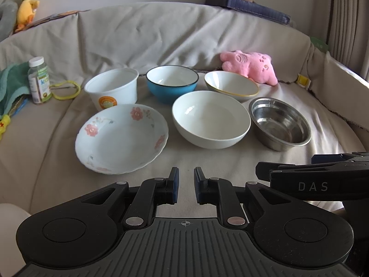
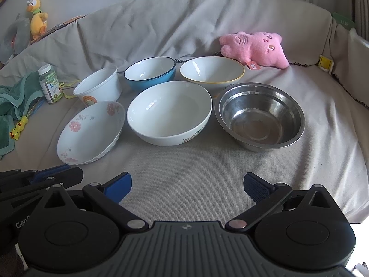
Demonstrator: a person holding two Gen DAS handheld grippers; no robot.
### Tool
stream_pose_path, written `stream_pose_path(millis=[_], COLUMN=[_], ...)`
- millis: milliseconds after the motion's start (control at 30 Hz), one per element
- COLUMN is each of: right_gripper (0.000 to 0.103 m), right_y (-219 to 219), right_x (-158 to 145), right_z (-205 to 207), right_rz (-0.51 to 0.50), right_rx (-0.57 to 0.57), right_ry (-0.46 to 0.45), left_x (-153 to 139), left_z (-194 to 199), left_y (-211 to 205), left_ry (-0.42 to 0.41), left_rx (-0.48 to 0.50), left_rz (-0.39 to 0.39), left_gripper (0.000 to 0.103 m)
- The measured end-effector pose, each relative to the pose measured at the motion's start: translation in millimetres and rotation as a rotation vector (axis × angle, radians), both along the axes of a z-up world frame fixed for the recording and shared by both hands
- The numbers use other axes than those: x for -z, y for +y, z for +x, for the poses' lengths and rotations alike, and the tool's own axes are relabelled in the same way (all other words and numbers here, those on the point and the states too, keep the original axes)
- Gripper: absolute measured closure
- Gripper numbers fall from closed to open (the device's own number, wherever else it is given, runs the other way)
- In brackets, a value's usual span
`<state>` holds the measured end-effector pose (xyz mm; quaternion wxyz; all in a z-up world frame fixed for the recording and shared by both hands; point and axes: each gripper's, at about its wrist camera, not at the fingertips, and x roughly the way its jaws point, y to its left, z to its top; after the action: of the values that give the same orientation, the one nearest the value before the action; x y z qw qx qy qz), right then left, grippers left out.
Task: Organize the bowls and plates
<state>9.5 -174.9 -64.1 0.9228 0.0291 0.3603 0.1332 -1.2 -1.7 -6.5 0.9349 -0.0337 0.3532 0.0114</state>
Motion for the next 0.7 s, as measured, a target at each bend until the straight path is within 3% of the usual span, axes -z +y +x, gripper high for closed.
stream_pose_path(millis=[700], right_gripper=[0.000], right_y=[-0.1], right_x=[-1.1], right_z=[0.1], right_rz=[-0.002], right_rx=[-0.001], right_ry=[0.004], left_x=[-4.4], left_z=[0.1], left_y=[0.3], left_ry=[-0.008], left_rx=[0.000], left_rz=[-0.004], left_gripper=[0.086])
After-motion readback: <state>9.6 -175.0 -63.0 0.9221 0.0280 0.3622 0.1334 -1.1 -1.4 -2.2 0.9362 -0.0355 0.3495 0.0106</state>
